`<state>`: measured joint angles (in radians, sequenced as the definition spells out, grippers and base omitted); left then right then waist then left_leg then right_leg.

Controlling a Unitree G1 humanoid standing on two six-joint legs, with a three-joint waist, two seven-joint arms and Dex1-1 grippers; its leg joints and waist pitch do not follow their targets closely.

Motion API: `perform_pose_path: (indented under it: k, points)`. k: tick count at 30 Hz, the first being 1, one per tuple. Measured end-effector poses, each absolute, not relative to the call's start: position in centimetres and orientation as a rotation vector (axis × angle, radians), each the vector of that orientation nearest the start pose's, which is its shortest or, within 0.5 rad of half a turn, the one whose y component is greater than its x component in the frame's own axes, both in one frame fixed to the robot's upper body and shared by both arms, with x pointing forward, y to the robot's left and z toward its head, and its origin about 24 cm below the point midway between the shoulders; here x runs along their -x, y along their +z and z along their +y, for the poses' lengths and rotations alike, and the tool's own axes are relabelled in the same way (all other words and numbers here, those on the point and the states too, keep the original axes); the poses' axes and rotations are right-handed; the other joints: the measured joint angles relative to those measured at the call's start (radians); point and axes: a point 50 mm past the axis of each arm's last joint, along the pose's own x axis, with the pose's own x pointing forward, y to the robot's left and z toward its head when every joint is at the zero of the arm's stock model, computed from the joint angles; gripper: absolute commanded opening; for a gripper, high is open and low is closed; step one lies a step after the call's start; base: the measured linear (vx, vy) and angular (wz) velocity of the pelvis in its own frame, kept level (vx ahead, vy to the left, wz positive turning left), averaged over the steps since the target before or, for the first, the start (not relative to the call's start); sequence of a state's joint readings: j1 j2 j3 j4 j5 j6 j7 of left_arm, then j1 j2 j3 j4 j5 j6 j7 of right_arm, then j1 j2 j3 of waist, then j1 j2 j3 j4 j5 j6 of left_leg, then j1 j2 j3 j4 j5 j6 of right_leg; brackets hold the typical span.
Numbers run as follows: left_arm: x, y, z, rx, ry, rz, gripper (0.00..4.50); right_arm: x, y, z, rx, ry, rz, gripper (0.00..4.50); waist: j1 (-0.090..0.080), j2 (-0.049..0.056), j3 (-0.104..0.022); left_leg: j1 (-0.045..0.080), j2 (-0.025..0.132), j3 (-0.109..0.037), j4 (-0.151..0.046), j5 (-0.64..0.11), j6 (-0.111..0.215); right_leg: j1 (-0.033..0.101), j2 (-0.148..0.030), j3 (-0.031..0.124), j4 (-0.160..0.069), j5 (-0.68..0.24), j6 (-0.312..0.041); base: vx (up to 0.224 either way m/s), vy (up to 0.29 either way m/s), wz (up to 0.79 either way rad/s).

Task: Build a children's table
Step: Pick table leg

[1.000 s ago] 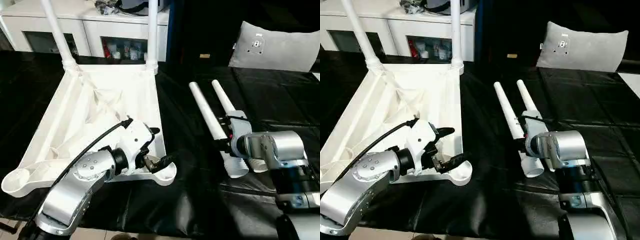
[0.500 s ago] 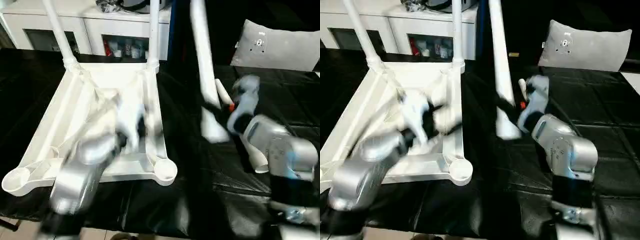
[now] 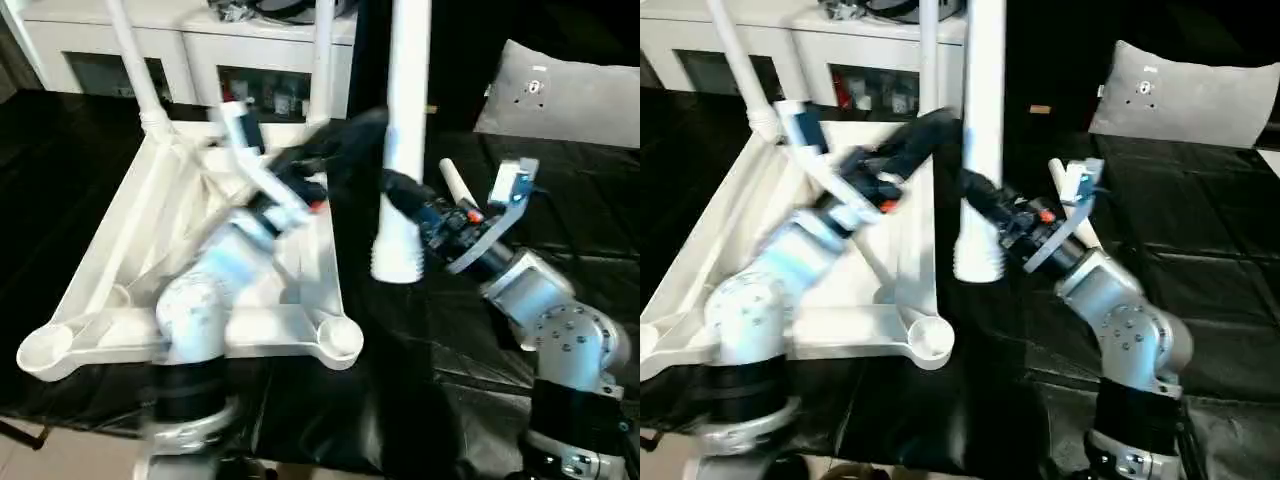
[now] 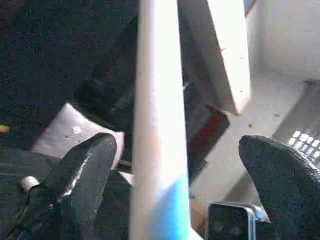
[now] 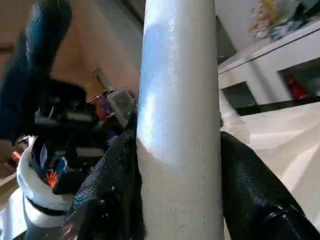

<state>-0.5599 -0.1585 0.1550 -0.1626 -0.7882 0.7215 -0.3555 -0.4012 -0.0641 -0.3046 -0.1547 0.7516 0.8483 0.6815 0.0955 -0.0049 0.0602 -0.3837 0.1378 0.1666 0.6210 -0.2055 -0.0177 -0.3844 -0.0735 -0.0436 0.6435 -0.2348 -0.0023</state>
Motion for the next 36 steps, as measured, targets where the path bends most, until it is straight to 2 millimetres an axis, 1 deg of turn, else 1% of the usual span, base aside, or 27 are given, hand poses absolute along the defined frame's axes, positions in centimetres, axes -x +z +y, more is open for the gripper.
perform_pose_path:
  k: [5, 11, 13, 16, 18, 21, 22, 23, 27, 28, 31, 32, 33, 35, 36]
  points:
    - [-30.1, 18.7, 5.4, 0.797, -0.924, -0.062, 4.50, -28.4, 14.9, -13.3, -0.673, 0.995, -0.028, 1.86, 0.000, 0.000, 0.000, -0.001, 0.000, 0.000, -0.001, 0.000, 0.000, 0.000, 0.000, -0.001, -0.003, 0.001, 0.001, 0.000, 0.000, 0.00]
    - [-30.7, 19.2, 5.2, 0.745, -0.902, -0.072, 4.50, -28.1, 15.0, -12.5, -0.639, 1.045, -0.020, 1.86, 0.000, 0.000, 0.000, -0.002, 0.000, 0.000, -0.002, 0.001, 0.002, 0.000, 0.000, -0.001, -0.005, 0.002, 0.003, 0.000, 0.000, 0.00]
    - [-30.7, 19.3, 5.2, 0.727, -0.900, -0.083, 4.16, -28.1, 15.0, -12.6, -0.628, 1.045, -0.017, 1.86, 0.000, 0.000, 0.000, -0.002, 0.000, 0.000, -0.002, 0.001, 0.002, 0.000, 0.000, -0.001, -0.007, 0.003, 0.004, 0.000, 0.000, 0.00]
    - [-30.7, 19.4, 5.2, 0.729, -0.904, -0.096, 4.16, -28.2, 15.1, -12.7, -0.613, 1.039, -0.027, 1.86, 0.000, 0.000, 0.000, -0.003, 0.000, 0.000, -0.002, 0.001, 0.002, 0.000, 0.000, -0.001, -0.008, 0.004, 0.003, 0.000, 0.000, 0.00]
    - [-30.7, 19.5, 5.2, 0.731, -0.907, -0.104, 3.80, -28.2, 15.1, -12.7, -0.611, 1.038, -0.032, 1.86, 0.000, 0.000, 0.000, -0.003, 0.000, 0.000, -0.002, 0.001, 0.002, 0.000, 0.000, -0.001, -0.008, 0.004, 0.003, 0.000, 0.000, 0.00]
    - [-30.6, 19.5, 5.2, 0.733, -0.914, -0.111, 3.73, -28.2, 15.2, -12.6, -0.607, 1.039, -0.036, 1.86, 0.000, 0.000, 0.000, -0.003, 0.000, 0.000, -0.002, 0.001, 0.002, 0.000, 0.000, -0.001, -0.008, 0.004, 0.003, 0.000, 0.000, 0.00]
    - [-30.6, 19.6, 5.2, 0.735, -0.916, -0.118, 3.49, -28.2, 15.2, -12.6, -0.603, 1.039, -0.035, 1.86, 0.000, 0.000, 0.000, -0.003, 0.000, 0.000, -0.002, 0.001, 0.001, 0.000, 0.000, -0.001, -0.008, 0.004, 0.003, 0.000, 0.000, 0.00]
    - [-30.6, 19.6, 5.2, 0.736, -0.916, -0.122, 3.36, -28.2, 15.1, -12.6, -0.600, 1.040, -0.032, 1.86, 0.000, 0.000, 0.000, -0.003, 0.000, 0.000, -0.002, 0.001, 0.001, 0.000, 0.000, -0.001, -0.008, 0.004, 0.003, 0.000, 0.000, 0.00]
    - [-30.6, 19.7, 5.2, 0.748, -0.924, -0.130, 3.19, -28.2, 15.1, -12.5, -0.588, 1.041, -0.025, 1.86, 0.000, 0.000, 0.000, -0.003, 0.000, 0.000, -0.002, 0.001, 0.001, 0.000, 0.000, -0.001, -0.008, 0.004, 0.003, 0.000, 0.000, 0.00]
    - [-30.5, 19.8, 5.1, 0.759, -0.935, -0.133, 2.91, -28.2, 15.1, -12.5, -0.585, 1.041, -0.024, 1.86, 0.000, 0.000, 0.000, -0.003, 0.000, 0.000, -0.002, 0.001, 0.001, 0.000, 0.000, -0.001, -0.008, 0.004, 0.003, 0.000, 0.000, 0.00]
    - [-30.5, 19.9, 5.1, 0.769, -0.944, -0.136, 2.87, -28.2, 15.0, -12.4, -0.576, 1.040, -0.018, 1.86, 0.000, 0.000, 0.000, -0.003, 0.000, 0.000, -0.002, 0.001, 0.001, 0.000, 0.000, -0.001, -0.008, 0.004, 0.003, 0.000, 0.000, 0.00]
    - [-30.5, 19.9, 5.1, 0.769, -0.944, -0.137, 2.72, -28.2, 15.1, -12.4, -0.575, 1.040, -0.019, 1.86, 0.000, 0.000, 0.000, -0.003, 0.000, 0.000, -0.002, 0.001, 0.001, 0.000, 0.000, -0.001, -0.008, 0.004, 0.003, 0.000, 0.000, 0.00]
    - [-30.5, 19.9, 5.1, 0.769, -0.944, -0.137, 2.72, -28.2, 15.1, -12.4, -0.574, 1.040, -0.019, 1.86, 0.000, 0.000, 0.000, -0.003, 0.000, 0.000, -0.002, 0.001, 0.001, 0.000, 0.000, -0.001, -0.008, 0.004, 0.003, 0.000, 0.000, 0.00]
    - [-30.5, 19.9, 5.1, 0.770, -0.944, -0.137, 2.48, -28.2, 15.1, -12.5, -0.568, 1.039, -0.020, 1.86, 0.000, 0.000, 0.000, -0.003, 0.000, 0.000, -0.002, 0.001, 0.001, 0.000, 0.000, -0.001, -0.008, 0.004, 0.003, 0.000, 0.000, 0.00]
    - [-30.5, 19.9, 5.2, 0.771, -0.942, -0.137, 2.48, -28.2, 15.1, -12.5, -0.563, 1.039, -0.023, 1.86, 0.000, 0.000, 0.000, -0.003, 0.000, 0.000, -0.002, 0.001, 0.001, 0.000, 0.000, -0.001, -0.008, 0.004, 0.003, 0.000, 0.000, 0.00]
